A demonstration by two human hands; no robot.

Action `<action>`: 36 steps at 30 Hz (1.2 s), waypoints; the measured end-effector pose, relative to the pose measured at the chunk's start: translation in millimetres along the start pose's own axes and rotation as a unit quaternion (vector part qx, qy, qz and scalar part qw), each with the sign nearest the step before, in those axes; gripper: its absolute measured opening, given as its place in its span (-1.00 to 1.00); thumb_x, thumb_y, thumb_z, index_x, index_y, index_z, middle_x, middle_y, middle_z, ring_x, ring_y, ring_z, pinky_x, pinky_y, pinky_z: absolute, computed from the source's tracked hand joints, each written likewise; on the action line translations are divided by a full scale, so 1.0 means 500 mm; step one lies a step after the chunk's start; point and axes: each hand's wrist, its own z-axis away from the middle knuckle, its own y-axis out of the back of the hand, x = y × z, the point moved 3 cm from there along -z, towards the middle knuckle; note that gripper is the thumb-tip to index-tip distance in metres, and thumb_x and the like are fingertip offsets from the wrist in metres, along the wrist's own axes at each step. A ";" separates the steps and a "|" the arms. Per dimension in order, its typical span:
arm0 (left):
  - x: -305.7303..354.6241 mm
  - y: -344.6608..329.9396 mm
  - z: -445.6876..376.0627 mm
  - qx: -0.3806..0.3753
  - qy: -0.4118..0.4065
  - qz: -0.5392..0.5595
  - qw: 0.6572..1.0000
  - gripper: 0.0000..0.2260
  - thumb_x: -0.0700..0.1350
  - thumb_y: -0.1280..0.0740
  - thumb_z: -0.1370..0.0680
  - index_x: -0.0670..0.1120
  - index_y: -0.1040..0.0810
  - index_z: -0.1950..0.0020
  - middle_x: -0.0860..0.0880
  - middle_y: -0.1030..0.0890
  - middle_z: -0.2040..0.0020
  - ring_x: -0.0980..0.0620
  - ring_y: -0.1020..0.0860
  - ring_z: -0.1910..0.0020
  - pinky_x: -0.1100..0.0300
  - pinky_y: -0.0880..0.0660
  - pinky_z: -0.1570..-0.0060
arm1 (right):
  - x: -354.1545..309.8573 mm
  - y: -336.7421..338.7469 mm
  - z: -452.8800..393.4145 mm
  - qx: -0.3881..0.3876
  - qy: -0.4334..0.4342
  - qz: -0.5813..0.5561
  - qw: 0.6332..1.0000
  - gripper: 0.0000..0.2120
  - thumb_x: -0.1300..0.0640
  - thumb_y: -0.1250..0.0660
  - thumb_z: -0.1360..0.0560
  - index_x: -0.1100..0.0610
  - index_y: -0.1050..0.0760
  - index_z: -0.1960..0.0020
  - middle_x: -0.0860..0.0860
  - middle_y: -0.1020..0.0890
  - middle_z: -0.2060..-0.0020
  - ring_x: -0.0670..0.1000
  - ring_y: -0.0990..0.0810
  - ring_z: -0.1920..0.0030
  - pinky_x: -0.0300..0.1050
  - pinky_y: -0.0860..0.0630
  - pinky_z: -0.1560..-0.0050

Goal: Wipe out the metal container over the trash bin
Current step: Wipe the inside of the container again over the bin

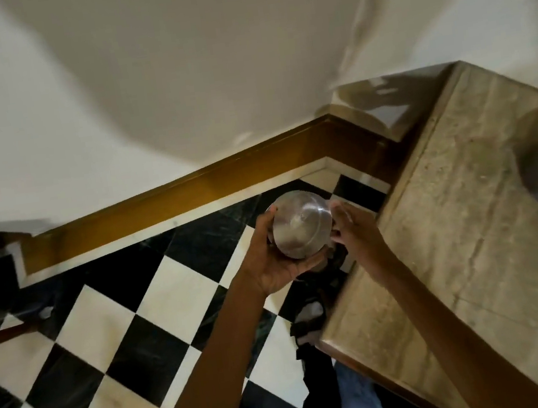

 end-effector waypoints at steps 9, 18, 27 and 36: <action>0.058 0.064 -0.059 0.144 -0.186 -0.520 0.821 -0.14 0.13 -0.65 -0.19 -0.08 -0.47 -0.42 -0.06 -0.58 -0.26 -0.07 -0.57 -0.22 0.07 -0.58 -0.22 | 0.043 -0.046 -0.073 -0.049 -0.086 -0.004 0.995 -0.39 -0.26 0.05 -0.62 0.17 -0.45 -0.33 0.21 -0.57 -0.19 0.21 -0.57 -0.24 0.13 -0.55 -0.27; 0.030 0.063 -0.069 0.128 -0.367 -0.730 0.561 0.12 0.21 -0.67 -0.11 -0.05 -0.18 -0.52 -0.02 -0.29 -0.45 -0.04 -0.33 -0.39 -0.06 -0.45 -0.35 | 0.084 -0.032 -0.046 -0.050 0.006 0.013 0.999 -0.28 -0.44 0.05 -0.50 -0.02 -0.35 -0.46 0.08 -0.49 -0.34 0.09 -0.51 -0.33 -0.27 -0.61 -0.03; 0.021 0.063 -0.056 0.092 -0.429 -0.720 0.538 0.08 0.41 -0.50 -0.25 -0.16 -0.17 -0.53 -0.19 -0.33 -0.51 -0.11 -0.34 -0.46 -0.14 -0.39 -0.42 | 0.040 -0.045 0.055 -0.087 0.361 0.539 0.756 -0.12 -0.40 0.06 -0.54 0.23 0.02 -0.60 0.19 -0.04 -0.62 0.17 0.05 -0.63 0.20 -0.11 -0.59; -0.011 0.039 -0.033 0.096 -0.454 -0.684 0.563 -0.09 0.54 -0.19 -0.40 -0.03 -0.09 -0.52 -0.29 -0.35 -0.45 -0.08 -0.27 -0.40 0.07 -0.24 -0.48 | 0.050 -0.061 0.075 -0.133 0.342 0.609 0.703 -0.08 -0.45 0.10 -0.52 0.21 0.08 -0.60 0.21 -0.04 -0.61 0.20 0.02 -0.62 0.25 -0.06 -0.59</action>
